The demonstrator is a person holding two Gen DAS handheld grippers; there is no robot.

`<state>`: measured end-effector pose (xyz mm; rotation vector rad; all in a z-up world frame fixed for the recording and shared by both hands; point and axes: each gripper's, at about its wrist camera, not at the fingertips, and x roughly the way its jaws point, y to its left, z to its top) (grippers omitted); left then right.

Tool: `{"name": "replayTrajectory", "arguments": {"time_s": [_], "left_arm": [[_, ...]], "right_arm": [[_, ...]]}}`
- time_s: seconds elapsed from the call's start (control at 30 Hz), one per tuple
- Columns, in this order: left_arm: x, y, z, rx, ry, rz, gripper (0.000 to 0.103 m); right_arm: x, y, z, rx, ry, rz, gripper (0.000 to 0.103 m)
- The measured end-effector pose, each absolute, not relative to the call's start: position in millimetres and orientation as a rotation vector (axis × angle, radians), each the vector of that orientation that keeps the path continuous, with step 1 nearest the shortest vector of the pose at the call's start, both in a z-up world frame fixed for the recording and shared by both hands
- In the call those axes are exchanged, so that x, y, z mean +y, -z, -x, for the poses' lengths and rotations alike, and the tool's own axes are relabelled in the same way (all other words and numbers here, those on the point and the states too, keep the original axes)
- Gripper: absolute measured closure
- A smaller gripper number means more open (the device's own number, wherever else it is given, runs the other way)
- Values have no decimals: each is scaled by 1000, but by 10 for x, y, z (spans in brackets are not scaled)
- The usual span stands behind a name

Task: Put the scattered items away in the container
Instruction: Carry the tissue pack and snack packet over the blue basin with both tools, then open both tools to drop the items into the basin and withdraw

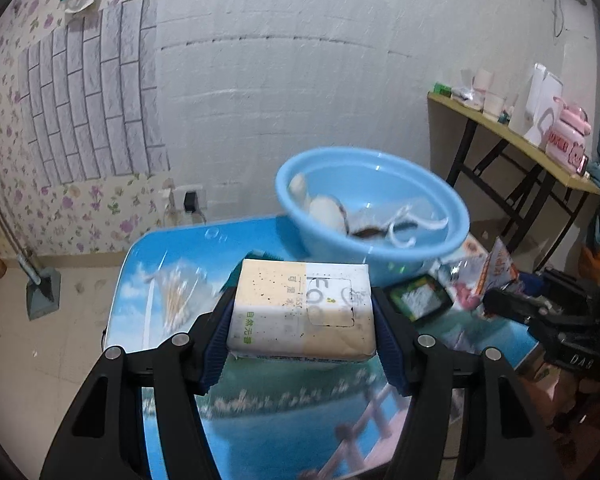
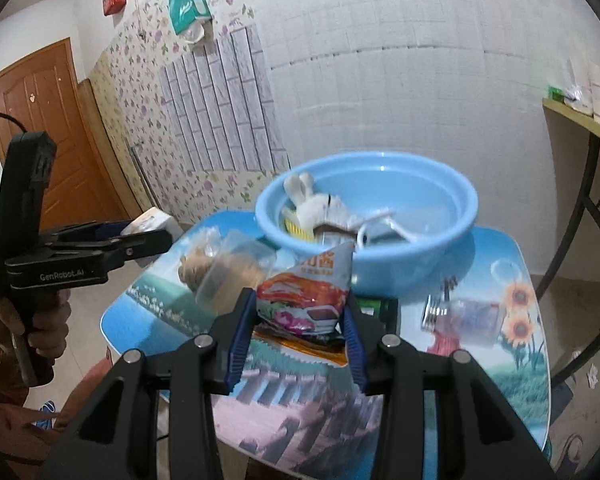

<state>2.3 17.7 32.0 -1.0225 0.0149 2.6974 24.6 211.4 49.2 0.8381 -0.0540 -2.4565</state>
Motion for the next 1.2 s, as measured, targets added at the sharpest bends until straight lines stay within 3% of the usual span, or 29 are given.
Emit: {"name": "replayTrajectory", "arguments": {"time_s": [0.67,1.2], "left_arm": [[938,-139,901,121,-2551,1072,40],[1026,-31,917,174,-2536,1071,37]], "right_arm": [[2178,-426,692,-101,2480,-843,62],[2152,-282,810,-75,2507,-911,60]]}}
